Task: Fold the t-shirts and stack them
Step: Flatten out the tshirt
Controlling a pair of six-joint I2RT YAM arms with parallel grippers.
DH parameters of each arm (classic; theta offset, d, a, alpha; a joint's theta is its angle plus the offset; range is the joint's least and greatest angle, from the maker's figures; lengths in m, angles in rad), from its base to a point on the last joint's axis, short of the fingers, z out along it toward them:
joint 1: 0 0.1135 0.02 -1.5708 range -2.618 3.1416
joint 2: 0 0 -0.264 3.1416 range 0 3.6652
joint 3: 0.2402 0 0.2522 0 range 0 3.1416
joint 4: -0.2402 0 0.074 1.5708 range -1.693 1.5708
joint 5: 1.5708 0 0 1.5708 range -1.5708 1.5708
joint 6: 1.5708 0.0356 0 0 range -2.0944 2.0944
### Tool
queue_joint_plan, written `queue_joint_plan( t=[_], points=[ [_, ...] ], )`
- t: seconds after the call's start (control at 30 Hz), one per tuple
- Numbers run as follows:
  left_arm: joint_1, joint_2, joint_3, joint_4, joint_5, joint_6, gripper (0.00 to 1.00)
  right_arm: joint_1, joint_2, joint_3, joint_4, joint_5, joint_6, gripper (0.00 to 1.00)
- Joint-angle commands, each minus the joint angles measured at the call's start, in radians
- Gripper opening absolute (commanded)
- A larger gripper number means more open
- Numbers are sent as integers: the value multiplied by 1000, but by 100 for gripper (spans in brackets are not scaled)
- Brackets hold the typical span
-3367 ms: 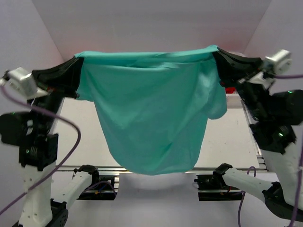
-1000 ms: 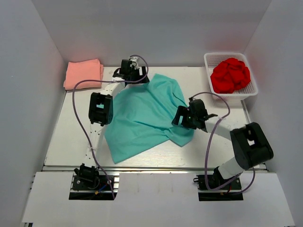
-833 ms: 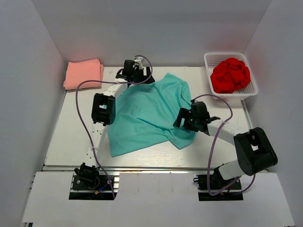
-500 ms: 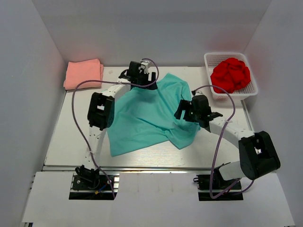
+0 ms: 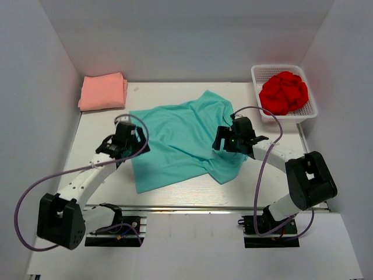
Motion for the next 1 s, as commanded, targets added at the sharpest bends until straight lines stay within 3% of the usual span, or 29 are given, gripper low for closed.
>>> queue_joint_plan(
  t=[0.0,0.03,0.13,0.27,0.47,0.7,0.87,0.9,0.97],
  points=[
    [5,-90,-138,-137,-96,-188,87,-3,-6,17,53,-62,-4,88],
    [5,-121,-169,-114,-82,-197,81,-3,-6,14,59,-72,-6,88],
    [14,-202,-262,-91,-41,-229,80,0,-16,8,63,-94,-4,86],
    [14,-202,-332,-114,-36,-270,70,2,-32,-1,71,-92,-3,85],
    [23,-158,-385,-17,-2,-270,58,0,-49,-8,73,-102,0,84],
    [33,-119,-413,32,-1,-270,52,0,-39,-9,68,-112,-1,84],
    [33,-98,-411,54,-1,-270,37,0,-29,-9,71,-118,-3,82],
    [42,-98,-401,41,-1,-270,26,0,-26,-8,69,-118,-4,82],
    [42,-98,-392,26,-1,-270,17,-1,-25,-3,71,-117,-3,82]
  ],
)
